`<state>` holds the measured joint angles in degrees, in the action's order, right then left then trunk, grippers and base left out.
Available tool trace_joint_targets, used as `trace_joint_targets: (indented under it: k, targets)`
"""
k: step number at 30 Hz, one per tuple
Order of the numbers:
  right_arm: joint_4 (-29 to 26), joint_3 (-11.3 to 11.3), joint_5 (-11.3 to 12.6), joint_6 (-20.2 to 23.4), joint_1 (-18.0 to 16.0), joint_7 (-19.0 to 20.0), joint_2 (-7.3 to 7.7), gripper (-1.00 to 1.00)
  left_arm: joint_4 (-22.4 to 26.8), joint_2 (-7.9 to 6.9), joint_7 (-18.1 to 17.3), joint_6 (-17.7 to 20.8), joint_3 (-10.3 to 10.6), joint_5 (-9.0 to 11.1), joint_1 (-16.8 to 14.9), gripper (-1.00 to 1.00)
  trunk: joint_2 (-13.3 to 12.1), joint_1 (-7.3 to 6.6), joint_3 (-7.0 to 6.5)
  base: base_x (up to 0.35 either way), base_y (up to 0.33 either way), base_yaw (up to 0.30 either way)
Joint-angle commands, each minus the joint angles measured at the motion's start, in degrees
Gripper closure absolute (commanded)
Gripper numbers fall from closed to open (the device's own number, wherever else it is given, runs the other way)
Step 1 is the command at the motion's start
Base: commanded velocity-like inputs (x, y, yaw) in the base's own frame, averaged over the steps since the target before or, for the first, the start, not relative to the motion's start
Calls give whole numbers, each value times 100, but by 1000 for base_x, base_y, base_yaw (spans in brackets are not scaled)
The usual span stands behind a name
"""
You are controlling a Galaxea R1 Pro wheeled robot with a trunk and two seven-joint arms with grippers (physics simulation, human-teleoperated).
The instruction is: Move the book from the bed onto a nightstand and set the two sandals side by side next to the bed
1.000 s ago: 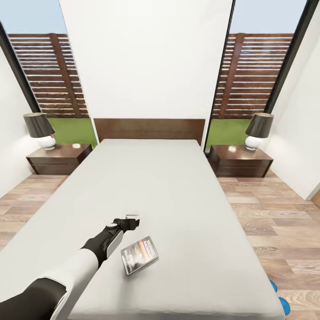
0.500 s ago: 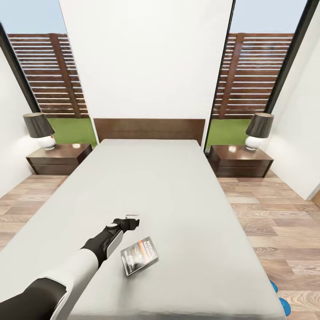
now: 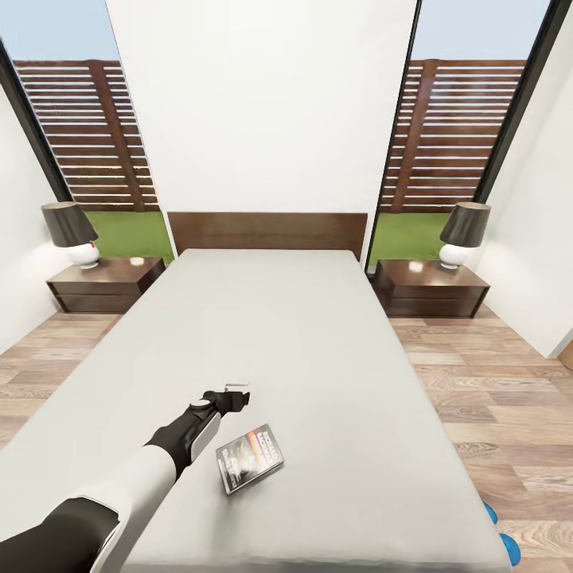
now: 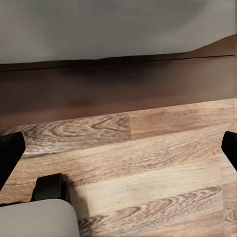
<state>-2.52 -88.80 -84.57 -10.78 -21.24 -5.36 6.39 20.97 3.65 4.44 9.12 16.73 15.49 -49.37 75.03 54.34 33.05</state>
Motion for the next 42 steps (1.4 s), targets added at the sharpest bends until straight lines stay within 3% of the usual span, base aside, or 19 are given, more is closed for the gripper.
trace_joint_targets:
  k: [1, 42]
  targets:
    - [7, -45, -61, -12, -3, -26, 2, -100, 12, -5, 46, 27, 49, 60, -2, -100, 3, 0, 5, 0, 0, 0]
    - [24, -43, -33, 17, -3, -65, -11, -100, 4, 4, 48, 20, 41, -65, -2, -100, 3, 0, 30, 0, 0, 5]
